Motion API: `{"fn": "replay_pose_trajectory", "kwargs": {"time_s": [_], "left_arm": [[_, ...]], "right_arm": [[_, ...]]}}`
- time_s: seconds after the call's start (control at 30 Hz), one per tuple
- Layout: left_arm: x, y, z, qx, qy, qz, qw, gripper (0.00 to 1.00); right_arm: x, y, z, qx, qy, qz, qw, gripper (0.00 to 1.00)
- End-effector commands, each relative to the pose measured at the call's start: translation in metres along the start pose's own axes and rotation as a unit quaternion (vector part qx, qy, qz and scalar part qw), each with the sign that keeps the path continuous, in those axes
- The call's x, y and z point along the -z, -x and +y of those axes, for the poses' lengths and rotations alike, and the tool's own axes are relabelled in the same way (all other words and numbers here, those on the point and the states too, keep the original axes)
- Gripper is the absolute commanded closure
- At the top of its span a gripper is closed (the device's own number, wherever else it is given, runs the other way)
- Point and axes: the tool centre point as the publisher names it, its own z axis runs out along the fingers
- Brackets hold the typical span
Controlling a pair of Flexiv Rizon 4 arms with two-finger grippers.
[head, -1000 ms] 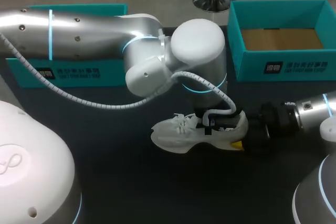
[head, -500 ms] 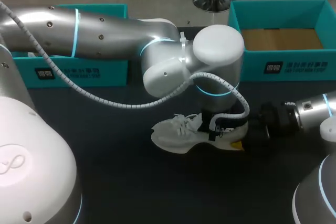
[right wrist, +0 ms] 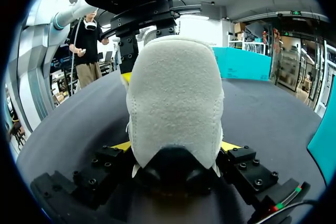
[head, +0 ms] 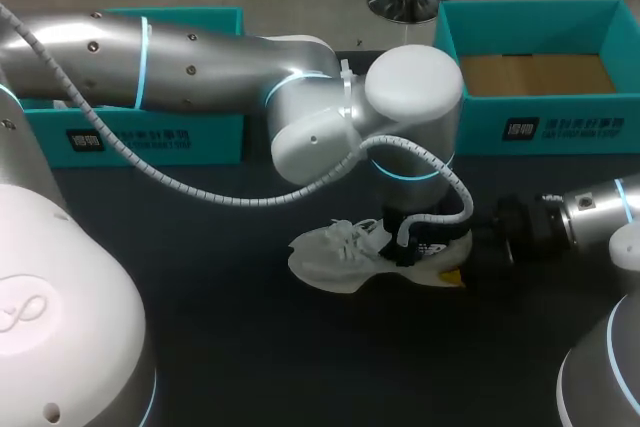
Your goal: Take the shoe out of the shoebox, open the shoe tongue, remove and reinsert the insole, then place the shoe into the shoebox
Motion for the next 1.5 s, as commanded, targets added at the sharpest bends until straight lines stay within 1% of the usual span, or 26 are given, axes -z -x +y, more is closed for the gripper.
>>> {"fn": "replay_pose_trajectory", "kwargs": {"time_s": [0.03, 0.07, 0.13, 0.2, 0.23, 0.33, 0.37, 0.4, 0.43, 0.47, 0.67, 0.87, 1.27, 1.5], "left_arm": [[-0.012, 0.001, 0.000, 0.000, -0.003, 0.003, 1.000, 0.66], [-0.016, 0.002, 0.000, 0.001, -0.002, 0.004, 1.000, 0.66], [-0.028, 0.003, -0.001, 0.010, 0.012, -0.015, 1.000, 0.67], [-0.045, 0.006, -0.001, 0.015, 0.022, -0.010, 1.000, 0.69], [-0.053, 0.007, 0.000, 0.018, 0.027, -0.013, 0.999, 0.67], [-0.069, 0.007, 0.002, 0.028, 0.024, -0.006, 0.999, 0.64], [-0.071, 0.007, 0.002, 0.030, 0.021, -0.007, 0.999, 0.65], [-0.071, 0.007, 0.003, 0.033, 0.019, -0.008, 0.999, 0.70], [-0.071, 0.007, 0.003, 0.037, 0.021, -0.010, 0.999, 0.87], [-0.071, 0.007, 0.003, 0.037, 0.021, -0.009, 0.999, 1.00], [-0.057, 0.008, 0.004, 0.042, 0.019, -0.017, 0.999, 1.00], [-0.041, 0.009, 0.006, 0.044, 0.009, -0.027, 0.999, 1.00], [0.009, 0.009, 0.009, 0.049, -0.032, -0.060, 0.996, 1.00], [0.034, 0.005, 0.017, 0.056, -0.055, -0.070, 0.994, 1.00]], "right_arm": [[-0.002, 0.000, -0.001, -0.001, -0.001, -0.001, 1.000, 1.00], [-0.002, 0.000, -0.001, -0.001, -0.001, -0.001, 1.000, 1.00], [-0.002, 0.000, -0.001, -0.001, -0.001, -0.001, 1.000, 1.00], [-0.002, 0.000, -0.001, -0.001, -0.001, -0.001, 1.000, 1.00], [-0.002, 0.000, -0.001, -0.001, -0.001, -0.001, 1.000, 1.00], [-0.002, 0.000, -0.001, -0.001, -0.001, -0.001, 1.000, 1.00], [-0.002, 0.000, -0.001, -0.001, -0.001, -0.001, 1.000, 1.00], [-0.002, 0.000, -0.001, -0.001, -0.001, -0.001, 1.000, 1.00], [-0.002, 0.000, -0.001, -0.001, -0.001, -0.001, 1.000, 1.00], [-0.002, 0.000, -0.001, -0.001, -0.001, -0.001, 1.000, 1.00], [-0.002, 0.000, -0.001, -0.001, -0.001, -0.001, 1.000, 1.00], [-0.002, 0.000, -0.001, -0.001, -0.001, -0.001, 1.000, 1.00], [-0.002, 0.000, -0.001, -0.001, -0.001, -0.001, 1.000, 1.00], [-0.002, 0.000, -0.001, -0.001, -0.001, -0.001, 1.000, 1.00]]}}
